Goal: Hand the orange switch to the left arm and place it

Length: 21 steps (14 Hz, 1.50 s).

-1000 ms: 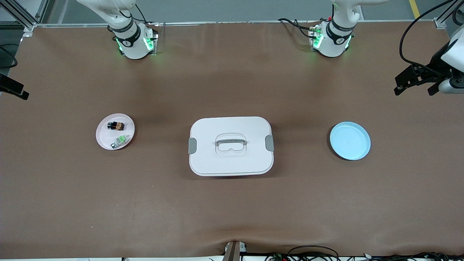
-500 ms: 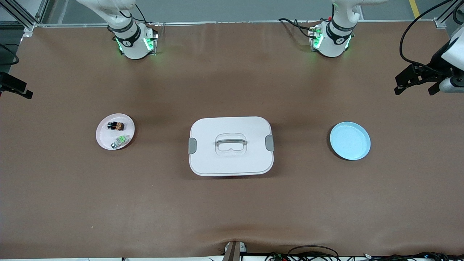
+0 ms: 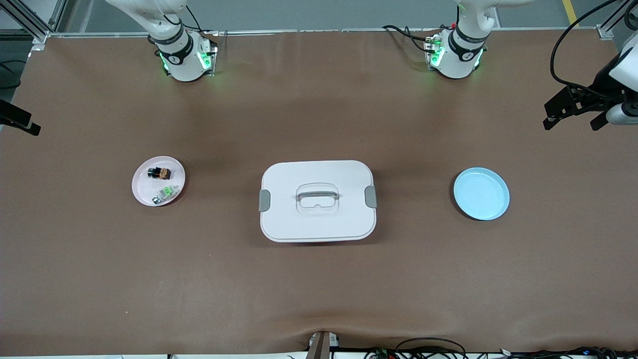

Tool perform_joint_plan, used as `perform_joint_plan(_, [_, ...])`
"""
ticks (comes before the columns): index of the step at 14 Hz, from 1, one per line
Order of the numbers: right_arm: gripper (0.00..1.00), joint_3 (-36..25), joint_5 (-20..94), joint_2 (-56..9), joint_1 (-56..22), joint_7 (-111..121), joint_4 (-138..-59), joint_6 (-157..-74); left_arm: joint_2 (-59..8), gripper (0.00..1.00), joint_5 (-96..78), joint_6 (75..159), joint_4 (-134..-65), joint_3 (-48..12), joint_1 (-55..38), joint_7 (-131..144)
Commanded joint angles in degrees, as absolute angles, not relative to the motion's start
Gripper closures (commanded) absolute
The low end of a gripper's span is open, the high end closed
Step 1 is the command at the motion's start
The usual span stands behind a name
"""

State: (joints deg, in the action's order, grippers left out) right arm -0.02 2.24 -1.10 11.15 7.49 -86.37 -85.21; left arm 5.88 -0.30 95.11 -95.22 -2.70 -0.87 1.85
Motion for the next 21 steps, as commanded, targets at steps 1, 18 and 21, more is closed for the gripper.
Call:
perform_joint_plan(1, [0.00,0.53,2.11,-0.70,12.39,12.29,-85.34,-82.28,5.27,0.00,-0.09,93.78,-93.69,-2.72,-0.97,1.49])
perform_joint_plan(18, [0.00,0.79,2.11,0.33,13.98,13.45,-109.19,-101.39,5.19,0.00,-0.18,93.78,-93.78,-2.72,-0.79,1.49])
perform_joint_plan(21, [0.00,0.97,2.20,5.08,12.05,12.92,-122.65,-112.37,5.19,0.00,-0.18,93.78,-93.78,-2.72,-0.70,1.49])
